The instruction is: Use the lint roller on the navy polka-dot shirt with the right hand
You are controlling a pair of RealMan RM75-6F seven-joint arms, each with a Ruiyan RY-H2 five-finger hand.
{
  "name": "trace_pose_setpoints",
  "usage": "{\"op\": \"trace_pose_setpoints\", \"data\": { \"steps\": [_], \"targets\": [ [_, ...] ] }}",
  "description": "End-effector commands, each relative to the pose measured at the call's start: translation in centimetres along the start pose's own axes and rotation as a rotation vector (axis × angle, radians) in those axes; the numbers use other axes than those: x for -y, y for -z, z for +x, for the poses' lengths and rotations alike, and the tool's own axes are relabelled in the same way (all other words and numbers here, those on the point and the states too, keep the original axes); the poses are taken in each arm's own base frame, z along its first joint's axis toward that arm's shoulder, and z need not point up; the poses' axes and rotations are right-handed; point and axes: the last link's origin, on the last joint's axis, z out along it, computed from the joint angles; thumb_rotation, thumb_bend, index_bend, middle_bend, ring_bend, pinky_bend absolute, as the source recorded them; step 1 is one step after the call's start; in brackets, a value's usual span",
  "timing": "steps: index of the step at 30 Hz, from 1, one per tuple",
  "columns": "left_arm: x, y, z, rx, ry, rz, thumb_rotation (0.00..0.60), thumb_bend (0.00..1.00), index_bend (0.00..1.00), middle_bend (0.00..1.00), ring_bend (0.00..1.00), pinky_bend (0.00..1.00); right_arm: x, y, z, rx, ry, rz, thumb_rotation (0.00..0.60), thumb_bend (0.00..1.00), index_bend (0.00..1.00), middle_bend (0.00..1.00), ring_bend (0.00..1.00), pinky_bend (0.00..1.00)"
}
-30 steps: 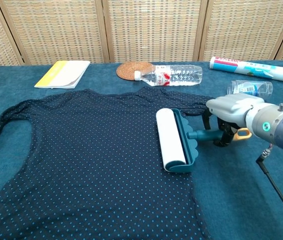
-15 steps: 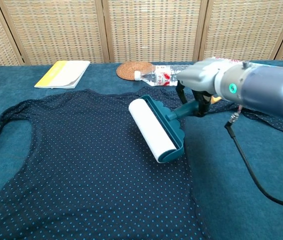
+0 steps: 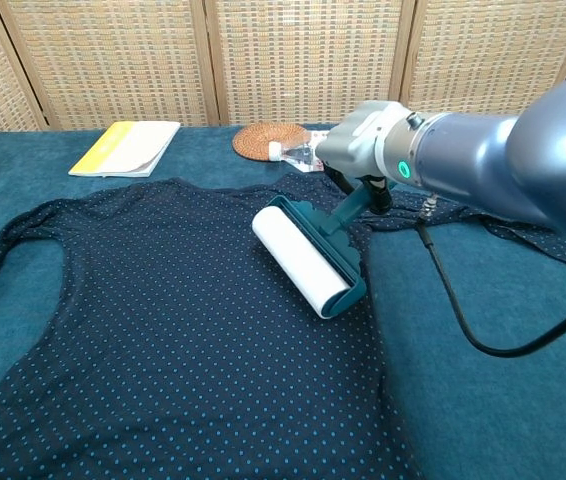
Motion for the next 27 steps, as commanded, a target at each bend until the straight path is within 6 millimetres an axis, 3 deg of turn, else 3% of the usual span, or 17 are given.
{"op": "trace_pose_setpoints", "data": {
  "steps": [1,5,20,27],
  "targets": [
    [0.0,0.0,0.0,0.000,-0.001,0.000,0.600,0.00,0.00,0.00,0.00,0.00,0.3,0.0,-0.2,0.010,0.019,0.007,0.600,0.81,0.74,1.00,1.00,1.00],
    [0.0,0.0,0.0,0.000,-0.002,0.000,0.600,0.00,0.00,0.00,0.00,0.00,1.0,0.3,-0.3,0.018,0.030,0.022,0.600,0.81,0.75,1.00,1.00,1.00],
    [0.1,-0.2,-0.3,0.010,-0.011,0.008,0.600,0.00,0.00,0.00,0.00,0.00,9.2,3.9,1.6,-0.020,0.088,0.229,0.600,0.81,0.75,1.00,1.00,1.00],
    [-0.1,-0.3,-0.5,0.018,-0.021,0.007,0.600,0.00,0.00,0.00,0.00,0.00,11.0,4.7,2.2,-0.040,0.091,0.274,0.600,0.81,0.75,1.00,1.00,1.00]
  ]
}}
